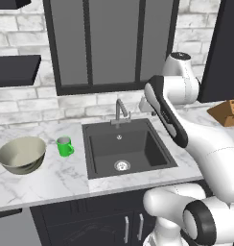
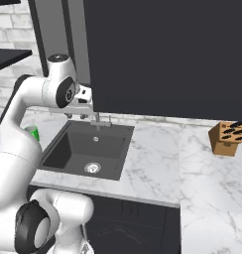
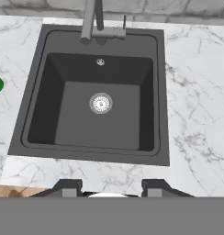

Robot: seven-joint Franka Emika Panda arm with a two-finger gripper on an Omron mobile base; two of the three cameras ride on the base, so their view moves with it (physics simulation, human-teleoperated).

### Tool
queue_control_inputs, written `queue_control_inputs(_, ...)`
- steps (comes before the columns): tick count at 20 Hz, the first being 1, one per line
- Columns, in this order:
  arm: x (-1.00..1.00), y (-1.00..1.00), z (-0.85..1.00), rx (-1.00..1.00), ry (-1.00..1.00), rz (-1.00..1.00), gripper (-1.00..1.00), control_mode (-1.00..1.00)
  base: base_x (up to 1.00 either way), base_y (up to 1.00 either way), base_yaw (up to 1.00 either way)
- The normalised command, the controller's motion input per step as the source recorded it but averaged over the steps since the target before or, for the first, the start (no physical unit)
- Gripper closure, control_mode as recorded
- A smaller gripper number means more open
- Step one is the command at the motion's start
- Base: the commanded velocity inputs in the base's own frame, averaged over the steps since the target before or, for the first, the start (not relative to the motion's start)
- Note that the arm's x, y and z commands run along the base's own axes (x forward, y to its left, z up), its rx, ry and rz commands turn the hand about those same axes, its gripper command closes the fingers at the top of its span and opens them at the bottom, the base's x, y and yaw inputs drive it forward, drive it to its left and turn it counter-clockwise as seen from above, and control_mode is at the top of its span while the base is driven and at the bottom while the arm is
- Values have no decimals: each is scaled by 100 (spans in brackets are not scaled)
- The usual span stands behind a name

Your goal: Pick the mug and place it in the sink. Pick the bowl and place it in the open cabinet and then close the cabinet.

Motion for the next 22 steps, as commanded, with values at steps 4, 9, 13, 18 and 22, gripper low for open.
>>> queue_control_inputs(4, -6, 17, -1, 0, 0, 0, -100, -100, 0, 0, 0)
queue_control_inputs(9, -27, 67, -17, 0, 0, 4, -100, -100, 0, 0, 0)
queue_control_inputs(13, -18, 66, -20, 0, 0, 11, -100, -100, 0, 0, 0)
queue_control_inputs(18, -4, 64, -14, -1, 0, 13, -100, -100, 0, 0, 0)
queue_control_inputs(22, 0, 65, -15, 0, 1, 12, -100, -100, 0, 0, 0)
